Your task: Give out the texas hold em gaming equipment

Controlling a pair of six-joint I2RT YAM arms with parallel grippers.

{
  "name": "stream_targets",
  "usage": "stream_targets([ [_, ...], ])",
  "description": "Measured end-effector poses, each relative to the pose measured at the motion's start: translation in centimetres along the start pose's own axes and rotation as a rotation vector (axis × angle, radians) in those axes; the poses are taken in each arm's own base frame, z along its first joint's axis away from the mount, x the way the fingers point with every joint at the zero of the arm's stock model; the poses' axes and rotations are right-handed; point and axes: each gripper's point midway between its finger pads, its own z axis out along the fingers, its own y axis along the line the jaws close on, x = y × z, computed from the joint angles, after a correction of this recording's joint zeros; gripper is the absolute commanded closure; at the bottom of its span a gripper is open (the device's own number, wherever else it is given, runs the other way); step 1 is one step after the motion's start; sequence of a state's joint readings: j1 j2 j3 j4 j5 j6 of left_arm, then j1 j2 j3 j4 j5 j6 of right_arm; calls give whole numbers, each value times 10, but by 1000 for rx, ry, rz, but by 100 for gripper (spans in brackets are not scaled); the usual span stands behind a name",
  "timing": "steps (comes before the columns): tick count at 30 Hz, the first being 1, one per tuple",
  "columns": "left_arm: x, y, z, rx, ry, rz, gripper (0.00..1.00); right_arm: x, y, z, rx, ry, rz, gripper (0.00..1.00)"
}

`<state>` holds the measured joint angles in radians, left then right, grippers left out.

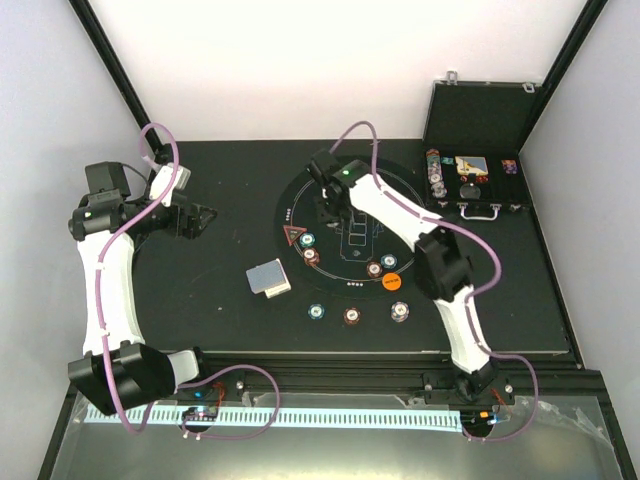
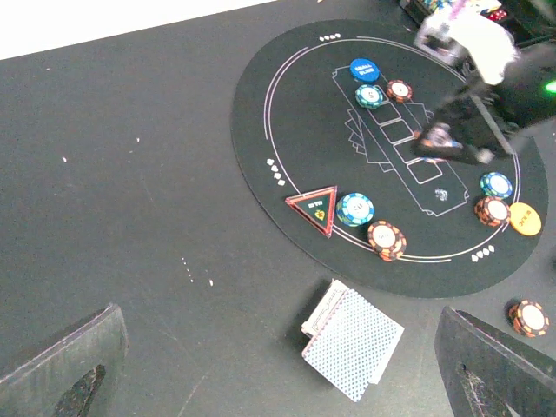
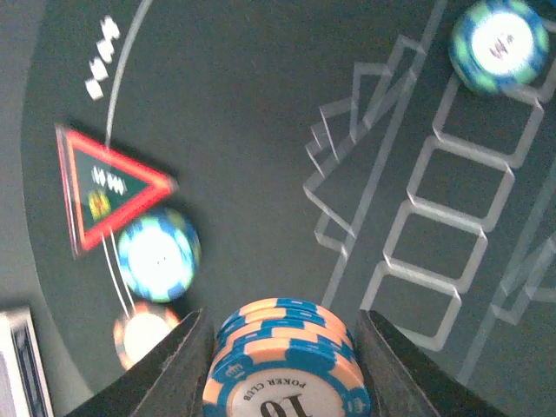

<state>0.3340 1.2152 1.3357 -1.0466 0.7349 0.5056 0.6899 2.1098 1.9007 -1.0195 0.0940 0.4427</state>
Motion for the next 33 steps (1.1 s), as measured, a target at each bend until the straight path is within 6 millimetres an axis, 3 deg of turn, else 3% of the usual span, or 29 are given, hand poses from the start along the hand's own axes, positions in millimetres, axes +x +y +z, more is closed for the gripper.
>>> stream_targets([
  [3,2,0,1,3,3,-4,1,-29,15,27,0,-15,-19,70],
  [6,4,0,2,6,6,-8,1,-44,24,57,5,-9,-31,70],
  [11,5,-1,2,6,6,-9,1,-31,24,95,20,58,-43,70],
  [15,5,-1,2,6,7,-8,1,-22,24,111,25,95,-45,70],
  [20,5,-1,2,6,7,-8,1,-23,26,112,15,92,-43,67],
  [24,5,-1,2,6,7,-8,1,-23,26,112,13,91,-40,55],
  [27,5,-1,2,6,7,-8,1,-23,26,112,15,91,-37,37],
  [33,5,-1,2,6,6,-8,1,-26,24,110,25,79,-33,31],
])
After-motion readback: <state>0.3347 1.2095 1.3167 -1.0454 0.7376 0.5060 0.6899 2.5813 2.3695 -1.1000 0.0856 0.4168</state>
